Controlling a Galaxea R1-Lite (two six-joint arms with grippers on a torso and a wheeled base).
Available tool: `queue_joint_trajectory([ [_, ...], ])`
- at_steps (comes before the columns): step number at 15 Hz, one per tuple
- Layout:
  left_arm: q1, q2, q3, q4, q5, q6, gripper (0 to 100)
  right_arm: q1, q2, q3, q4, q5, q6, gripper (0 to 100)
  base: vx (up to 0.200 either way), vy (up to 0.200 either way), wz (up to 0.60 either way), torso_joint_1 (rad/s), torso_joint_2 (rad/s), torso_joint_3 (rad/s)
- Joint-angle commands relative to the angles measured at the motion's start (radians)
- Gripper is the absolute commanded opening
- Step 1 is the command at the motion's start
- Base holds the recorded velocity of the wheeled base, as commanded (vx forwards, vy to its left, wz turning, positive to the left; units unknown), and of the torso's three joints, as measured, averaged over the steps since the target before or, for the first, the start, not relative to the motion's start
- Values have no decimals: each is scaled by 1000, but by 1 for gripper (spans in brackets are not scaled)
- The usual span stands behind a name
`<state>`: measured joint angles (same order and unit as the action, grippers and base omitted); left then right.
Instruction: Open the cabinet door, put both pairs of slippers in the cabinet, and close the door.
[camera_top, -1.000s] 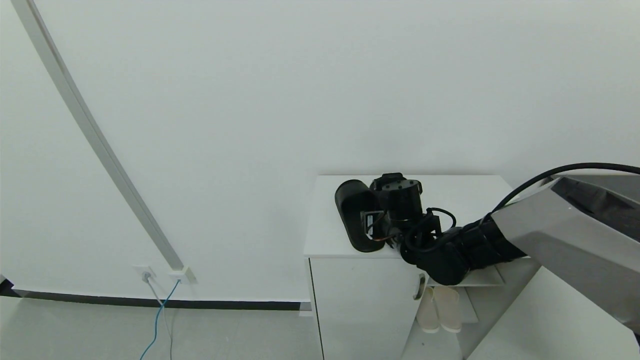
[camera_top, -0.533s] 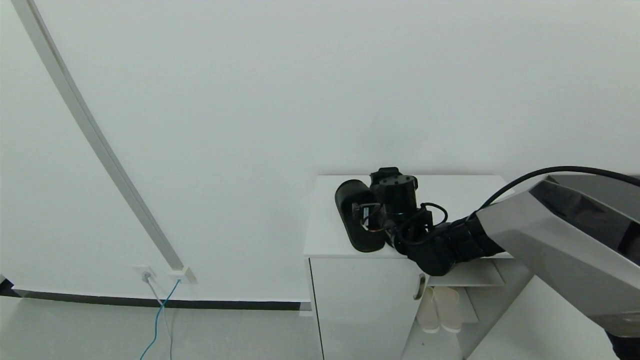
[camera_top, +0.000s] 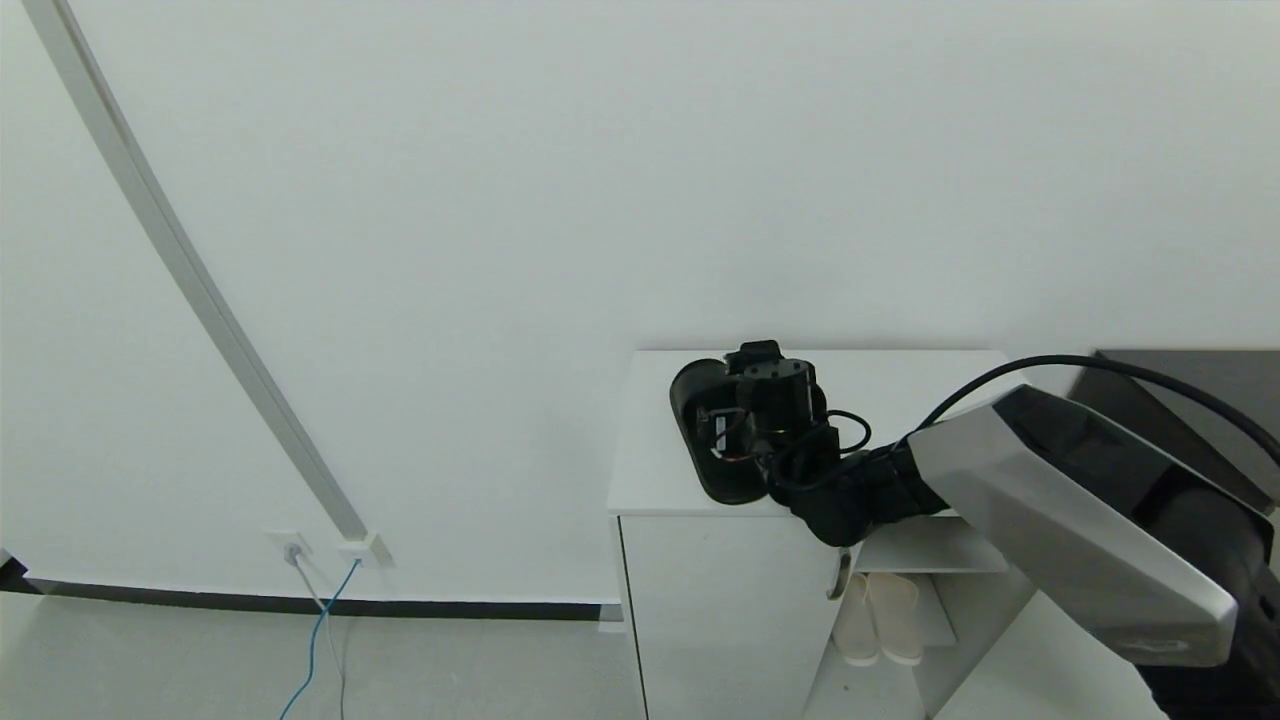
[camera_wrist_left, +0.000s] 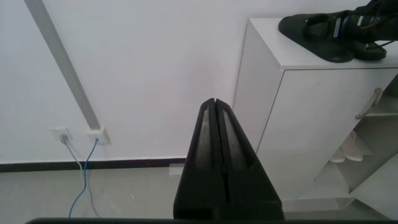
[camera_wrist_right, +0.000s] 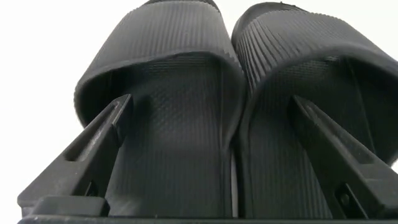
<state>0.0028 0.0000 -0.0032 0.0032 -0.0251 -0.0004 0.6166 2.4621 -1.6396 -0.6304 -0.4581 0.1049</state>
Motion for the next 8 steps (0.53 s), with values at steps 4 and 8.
queue_joint_trajectory([
  [4, 0, 2, 0, 0, -1, -1, 0, -21, 28, -39, 1, -1, -1, 0, 0, 0, 0, 0, 0, 0],
  [8, 0, 2, 0, 0, -1, 0, 0, -21, 21, -34, 0, -1, -1, 0, 0, 0, 0, 0, 0, 0],
])
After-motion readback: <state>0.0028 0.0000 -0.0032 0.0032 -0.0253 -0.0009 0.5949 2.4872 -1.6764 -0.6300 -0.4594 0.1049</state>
